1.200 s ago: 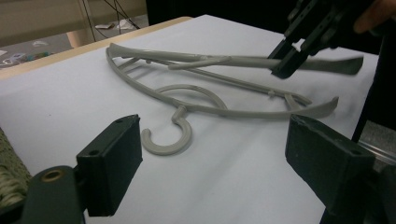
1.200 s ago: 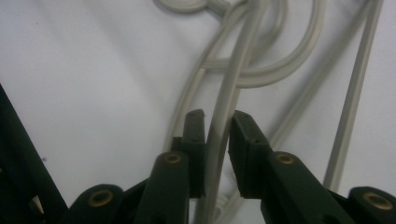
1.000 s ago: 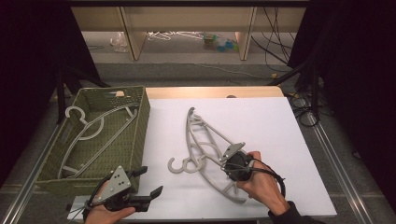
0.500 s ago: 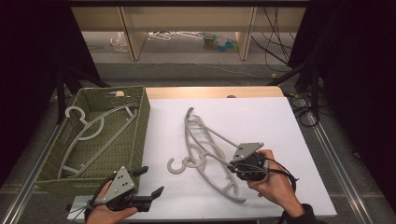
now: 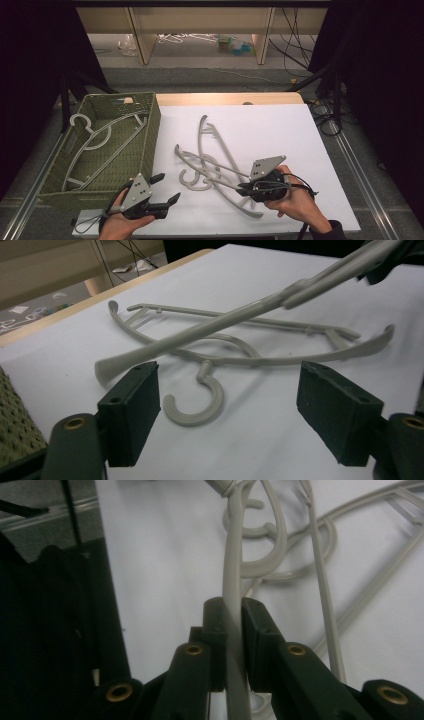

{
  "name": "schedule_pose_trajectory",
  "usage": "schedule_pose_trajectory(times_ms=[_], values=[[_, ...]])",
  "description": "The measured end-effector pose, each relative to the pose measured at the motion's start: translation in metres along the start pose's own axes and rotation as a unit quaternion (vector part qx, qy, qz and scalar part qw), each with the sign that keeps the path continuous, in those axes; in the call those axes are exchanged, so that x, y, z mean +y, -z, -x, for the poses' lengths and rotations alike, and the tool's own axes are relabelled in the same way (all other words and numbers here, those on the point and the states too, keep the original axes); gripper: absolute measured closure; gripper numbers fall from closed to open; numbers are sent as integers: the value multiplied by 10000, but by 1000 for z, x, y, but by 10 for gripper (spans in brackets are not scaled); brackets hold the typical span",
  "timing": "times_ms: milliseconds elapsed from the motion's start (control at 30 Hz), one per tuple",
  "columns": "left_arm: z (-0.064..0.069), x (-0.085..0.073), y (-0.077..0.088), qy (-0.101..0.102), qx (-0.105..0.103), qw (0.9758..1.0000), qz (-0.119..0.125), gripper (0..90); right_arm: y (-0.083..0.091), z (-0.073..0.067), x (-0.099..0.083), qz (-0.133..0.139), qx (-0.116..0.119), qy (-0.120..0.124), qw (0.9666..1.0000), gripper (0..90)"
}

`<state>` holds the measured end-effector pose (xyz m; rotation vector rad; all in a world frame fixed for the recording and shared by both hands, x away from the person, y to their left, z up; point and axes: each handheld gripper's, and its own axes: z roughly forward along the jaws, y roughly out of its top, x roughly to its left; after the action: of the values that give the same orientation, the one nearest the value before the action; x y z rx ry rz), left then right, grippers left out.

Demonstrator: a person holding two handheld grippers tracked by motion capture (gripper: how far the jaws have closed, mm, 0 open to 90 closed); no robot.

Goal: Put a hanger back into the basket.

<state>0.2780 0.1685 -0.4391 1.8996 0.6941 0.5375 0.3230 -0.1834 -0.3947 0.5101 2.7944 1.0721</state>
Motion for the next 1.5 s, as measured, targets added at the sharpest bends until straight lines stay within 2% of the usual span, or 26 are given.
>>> schedule_pose_trajectory(times_ms=[33,67,133,200,300,367,400,500,600,667,700,800,867,900,933,967,1033,1067,1133,1167,1233,1267,1333,1367,1433,1500], values=[[0,0,0,0,0,10000,0,257,0,0,0,0,0,0,10000,820],[1,3,-11,-75,15,9999,-71,251,2,-1,-1,91,101,-37,9999,821],[2,4,-17,-117,14,9998,-164,254,2,0,-2,92,112,1,9999,820],[4,7,-29,-371,17,9989,-290,279,3,1,-4,142,169,-18,9998,820],[6,11,-40,-664,15,9973,-313,287,4,0,-5,174,253,7,9995,820],[6,13,-43,-737,-34,9968,-322,348,4,-1,-6,165,314,41,9994,820],[4,16,-47,-920,-69,9950,-376,330,4,-1,-6,170,323,81,9993,820],[6,22,-56,-1120,-194,9928,-380,318,5,-2,-6,177,382,68,9991,820],[7,26,-64,-1300,-275,9903,-409,389,7,-3,-7,186,442,104,9988,820],[8,27,-68,-1422,-403,9876,-535,427,7,-3,-8,190,445,115,9988,820],[8,27,-68,-1422,-403,9876,-535,438,7,-3,-8,190,445,115,9988,820],[8,30,-76,-1769,-632,9803,-617,488,7,-2,-10,198,500,118,9985,819],[8,33,-80,-1857,-859,9763,-707,504,7,-2,-10,203,516,126,9984,819],[8,34,-84,-1941,-1014,9723,-813,499,7,-2,-11,205,549,160,9982,819],[8,34,-84,-1941,-1014,9723,-813,512,7,-2,-11,211,566,178,9980,819],[8,37,-88,-2104,-1144,9675,-814,580,6,-1,-12,220,541,185,9981,819],[10,42,-91,-2515,-1270,9553,-899,613,5,3,-14,195,548,235,9980,817],[10,43,-90,-2569,-1363,9522,-940,627,6,4,-15,215,583,179,9979,817],[10,45,-89,-2593,-1372,9514,-939,645,7,5,-16,261,625,188,9975,814],[10,48,-87,-2667,-1383,9490,-950,657,7,6,-16,291,590,210,9976,800],[11,50,-86,-2662,-1399,9489,-953,686,8,7,-16,294,498,214,9981,778],[13,53,-84,-2620,-1521,9491,-867,706,8,10,-16,257,136,199,9994,729],[15,56,-84,-2557,-1722,9475,-846,730,8,11,-18,185,18,197,9996,699],[17,57,-83,-2665,-1668,9448,-922,742,7,12,-18,195,-87,163,9996,668],[21,58,-83,-2753,-1689,9414,-970,761,6,12,-17,175,-280,139,9994,665],[22,60,-83,-2671,-1630,9446,-989,762,7,12,-16,203,-332,151,9991,642]])
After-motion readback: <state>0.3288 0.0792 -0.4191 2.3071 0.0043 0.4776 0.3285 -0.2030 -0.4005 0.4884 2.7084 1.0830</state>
